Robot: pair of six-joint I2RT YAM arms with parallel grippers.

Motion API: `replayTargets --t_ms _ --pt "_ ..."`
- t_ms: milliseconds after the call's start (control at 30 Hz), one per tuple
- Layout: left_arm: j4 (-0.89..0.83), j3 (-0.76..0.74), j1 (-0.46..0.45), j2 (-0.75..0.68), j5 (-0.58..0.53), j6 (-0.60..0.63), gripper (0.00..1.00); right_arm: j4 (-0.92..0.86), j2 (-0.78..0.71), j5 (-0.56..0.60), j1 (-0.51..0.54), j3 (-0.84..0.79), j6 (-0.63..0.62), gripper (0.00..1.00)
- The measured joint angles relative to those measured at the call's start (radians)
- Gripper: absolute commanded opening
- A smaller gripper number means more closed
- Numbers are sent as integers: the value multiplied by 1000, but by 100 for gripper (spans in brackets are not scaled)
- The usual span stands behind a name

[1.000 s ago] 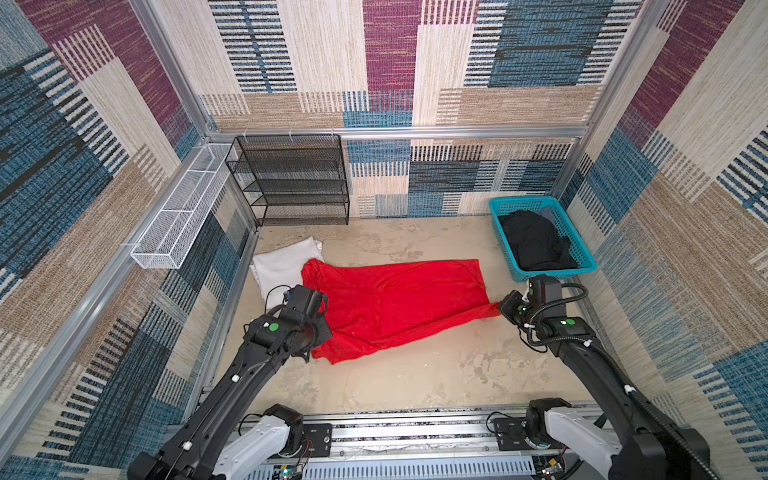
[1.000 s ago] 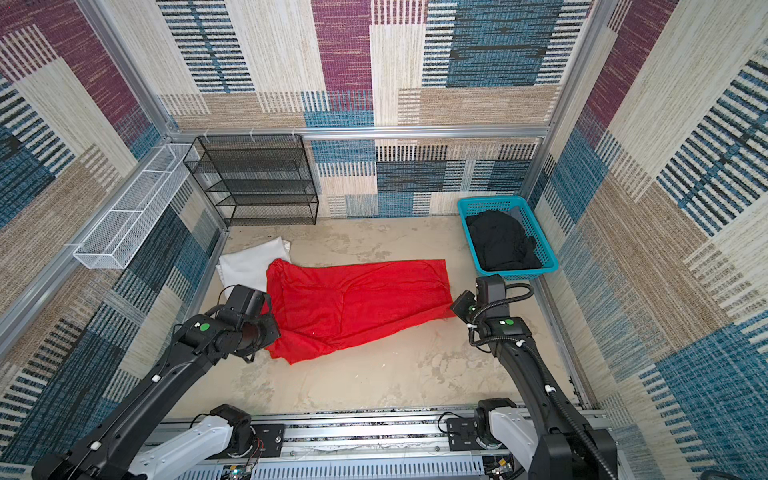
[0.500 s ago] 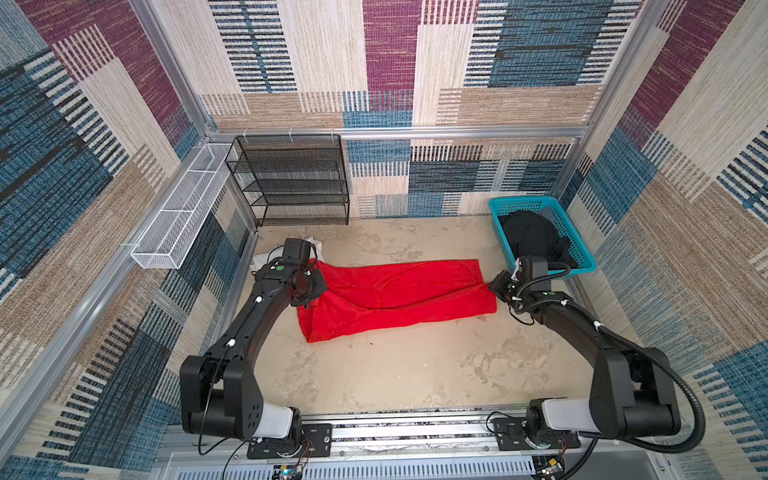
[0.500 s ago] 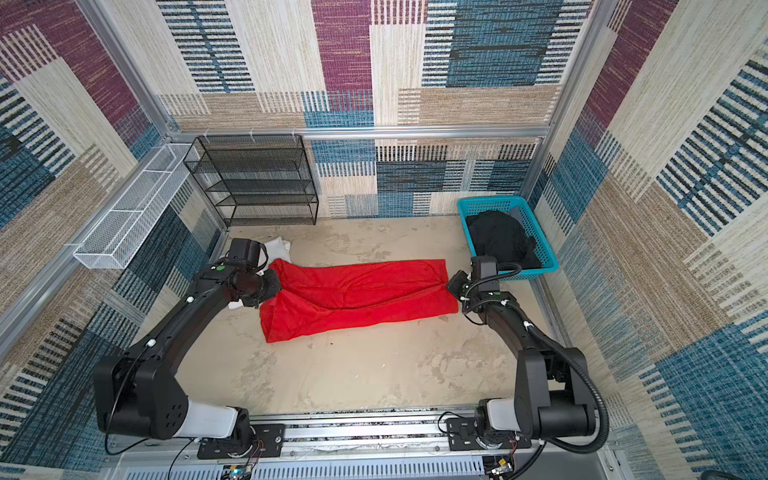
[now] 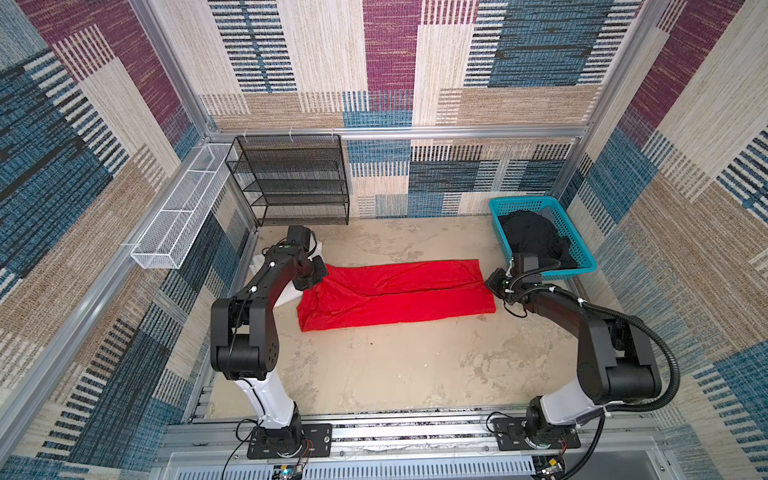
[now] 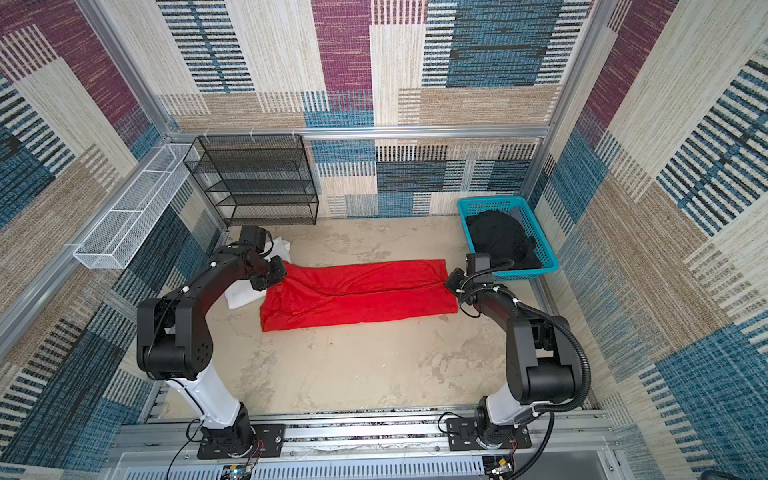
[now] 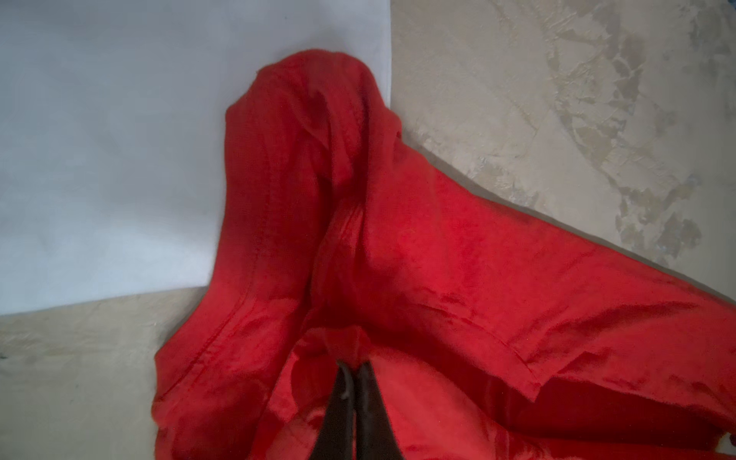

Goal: Fold and stack the t-shirts

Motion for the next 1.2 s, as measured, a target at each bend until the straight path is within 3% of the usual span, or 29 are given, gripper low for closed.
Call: replayTargets --t_ms 67,133,233,333,467,600,767,1200 --pt "3 15 6 23 13 0 3 1 16 10 -1 7 -8 0" --pt "3 32 7 45 14 0 19 0 29 19 -1 10 -11 18" --pt "6 55 8 66 17 9 38 -2 35 40 -1 16 -31 32" --pt "29 43 10 45 16 39 46 -19 -2 78 -1 18 -51 46" --pt "67 -56 5 -71 13 66 46 -27 -97 112 3 14 -98 56" --pt "92 -223 -49 -207 26 59 45 -53 -103 85 61 27 -152 57" --pt "132 -363 -93 -251 65 15 44 -56 -34 -13 142 3 -179 56" --pt "176 -386 -106 -164 64 -26 45 -50 -1 -19 140 -104 -180 57"
